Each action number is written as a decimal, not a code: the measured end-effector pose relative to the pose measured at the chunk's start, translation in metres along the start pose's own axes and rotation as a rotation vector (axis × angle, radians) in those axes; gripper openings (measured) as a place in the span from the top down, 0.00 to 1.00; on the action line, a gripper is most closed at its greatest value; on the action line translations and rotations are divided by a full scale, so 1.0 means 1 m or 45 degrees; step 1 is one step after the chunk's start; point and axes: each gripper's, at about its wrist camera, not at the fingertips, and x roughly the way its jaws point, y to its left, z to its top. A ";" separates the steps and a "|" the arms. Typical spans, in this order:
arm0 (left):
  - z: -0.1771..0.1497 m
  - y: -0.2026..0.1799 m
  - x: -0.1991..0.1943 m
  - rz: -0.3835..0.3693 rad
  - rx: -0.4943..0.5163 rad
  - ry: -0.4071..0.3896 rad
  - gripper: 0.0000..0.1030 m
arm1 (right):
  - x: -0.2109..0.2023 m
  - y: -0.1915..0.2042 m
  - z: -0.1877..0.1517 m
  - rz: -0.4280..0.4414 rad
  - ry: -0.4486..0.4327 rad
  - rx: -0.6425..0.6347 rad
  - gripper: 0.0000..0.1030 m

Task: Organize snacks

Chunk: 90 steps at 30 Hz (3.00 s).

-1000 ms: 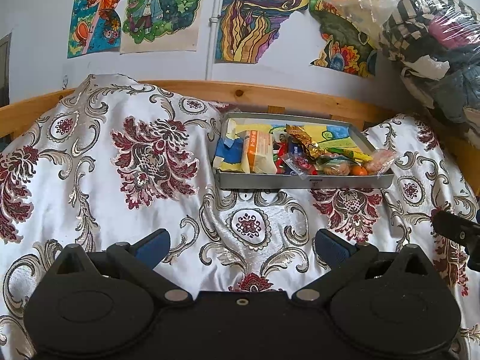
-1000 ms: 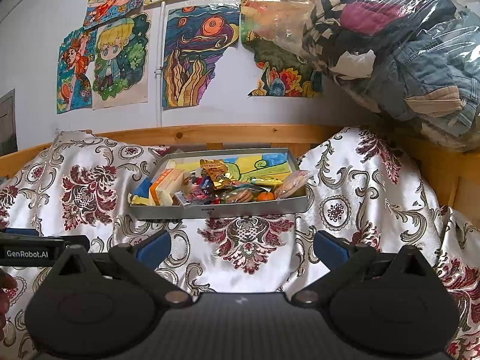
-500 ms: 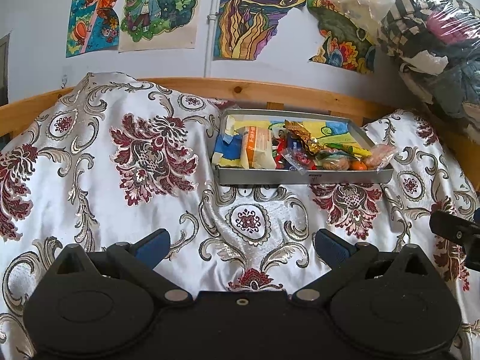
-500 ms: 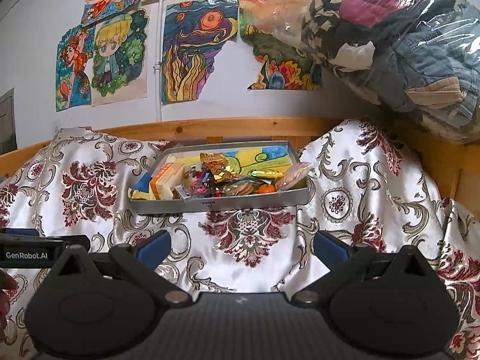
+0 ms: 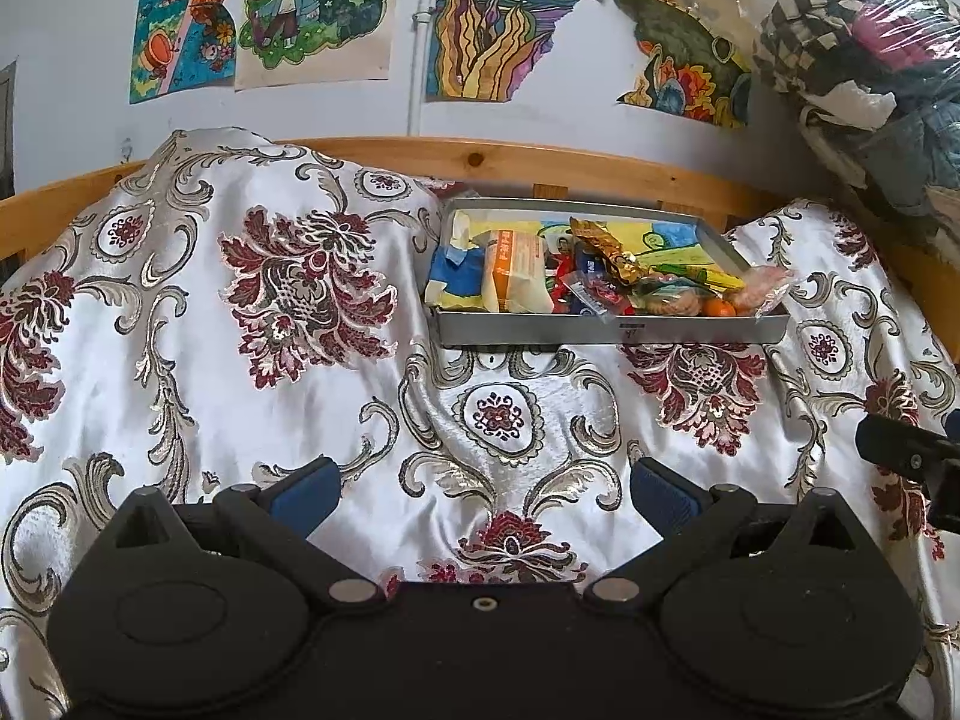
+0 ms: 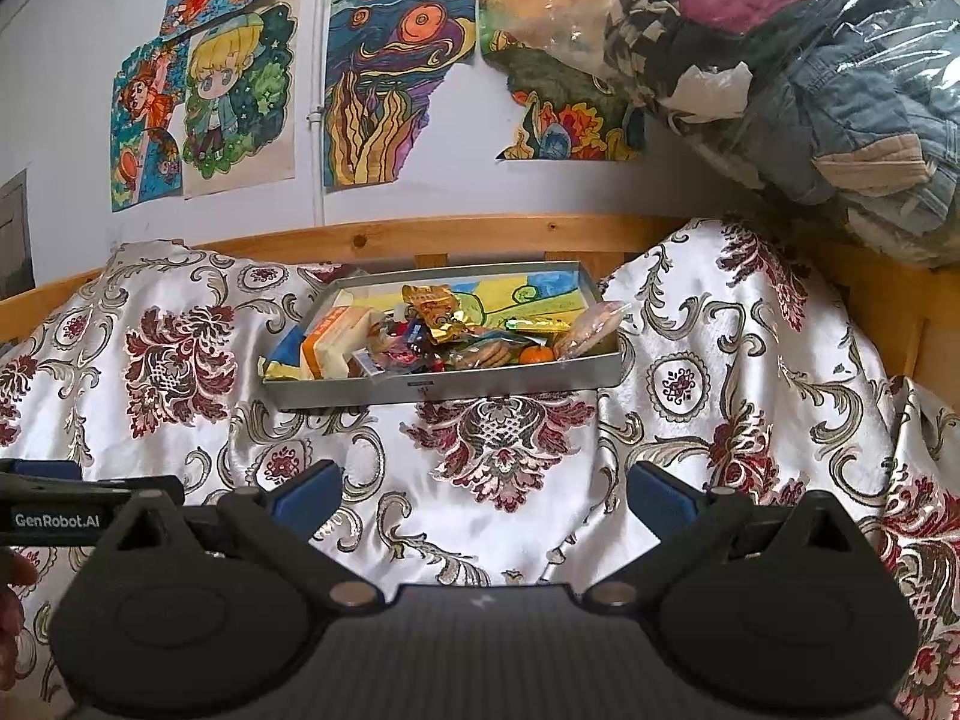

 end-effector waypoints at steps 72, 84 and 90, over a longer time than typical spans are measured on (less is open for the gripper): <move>-0.003 -0.002 0.002 0.044 0.011 0.051 0.01 | 0.003 -0.003 -0.003 -0.005 0.031 0.012 0.00; -0.003 -0.003 0.001 0.041 0.010 0.056 0.01 | 0.003 -0.002 -0.003 -0.005 0.031 0.011 0.00; -0.003 -0.002 0.002 0.042 0.011 0.061 0.01 | 0.002 -0.002 -0.003 -0.005 0.032 0.010 0.00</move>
